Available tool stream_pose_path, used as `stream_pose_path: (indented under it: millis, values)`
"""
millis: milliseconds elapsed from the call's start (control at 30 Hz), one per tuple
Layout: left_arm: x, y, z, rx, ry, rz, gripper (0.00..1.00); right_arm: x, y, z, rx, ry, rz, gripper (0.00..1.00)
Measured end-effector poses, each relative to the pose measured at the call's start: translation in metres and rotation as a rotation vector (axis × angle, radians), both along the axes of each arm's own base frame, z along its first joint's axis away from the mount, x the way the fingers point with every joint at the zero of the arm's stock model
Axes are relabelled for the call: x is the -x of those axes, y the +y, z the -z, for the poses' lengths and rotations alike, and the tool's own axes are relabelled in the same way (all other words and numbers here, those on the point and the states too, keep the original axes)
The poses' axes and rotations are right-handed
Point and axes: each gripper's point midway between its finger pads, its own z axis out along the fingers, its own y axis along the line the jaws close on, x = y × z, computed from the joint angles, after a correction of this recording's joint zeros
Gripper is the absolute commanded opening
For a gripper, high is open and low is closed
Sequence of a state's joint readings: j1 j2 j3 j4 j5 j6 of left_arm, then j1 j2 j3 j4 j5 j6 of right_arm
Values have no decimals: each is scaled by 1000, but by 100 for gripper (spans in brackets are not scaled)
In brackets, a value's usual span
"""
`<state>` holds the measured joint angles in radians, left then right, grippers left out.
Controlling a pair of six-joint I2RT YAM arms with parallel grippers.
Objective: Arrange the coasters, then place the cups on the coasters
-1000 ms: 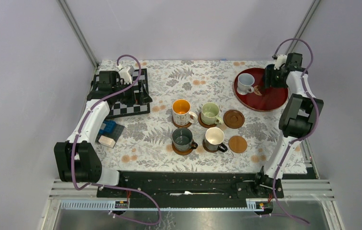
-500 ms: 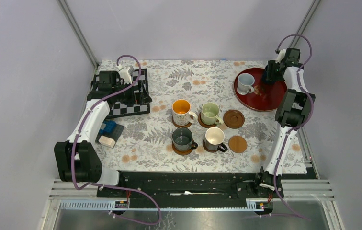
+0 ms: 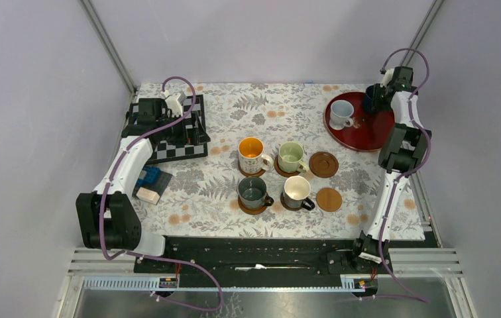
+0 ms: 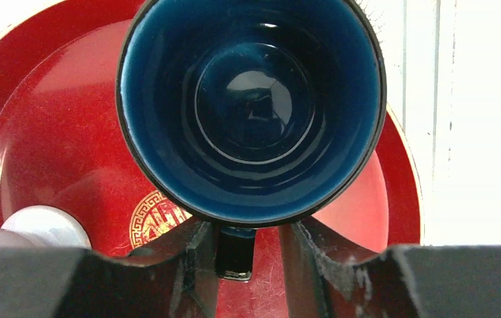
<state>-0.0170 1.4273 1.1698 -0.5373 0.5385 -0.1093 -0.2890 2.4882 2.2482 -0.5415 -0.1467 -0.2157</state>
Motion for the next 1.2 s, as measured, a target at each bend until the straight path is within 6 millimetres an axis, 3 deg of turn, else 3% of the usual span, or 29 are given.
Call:
stream_pose_path:
  millis: [167, 333, 600, 767, 933, 1200]
  values:
    - [0, 1, 1, -4, 1, -4, 99, -5, -2, 3, 8, 0, -10, 24]
    - [-1, 1, 1, -6, 1, -6, 99, -3, -2, 5, 19, 8, -28, 0]
    - [-1, 2, 1, -7, 2, -7, 99, -2, -2, 6, 25, -1, -56, 0]
    - [-2, 3, 1, -13, 1, -12, 99, 13, 7, 1, -3, 8, -81, 0]
    - [-2, 3, 1, -17, 0, -16, 99, 20, 14, -22, -30, -20, -106, 0]
    - [-3, 3, 0, -17, -3, -16, 99, 30, 24, -93, -37, -144, -169, 0]
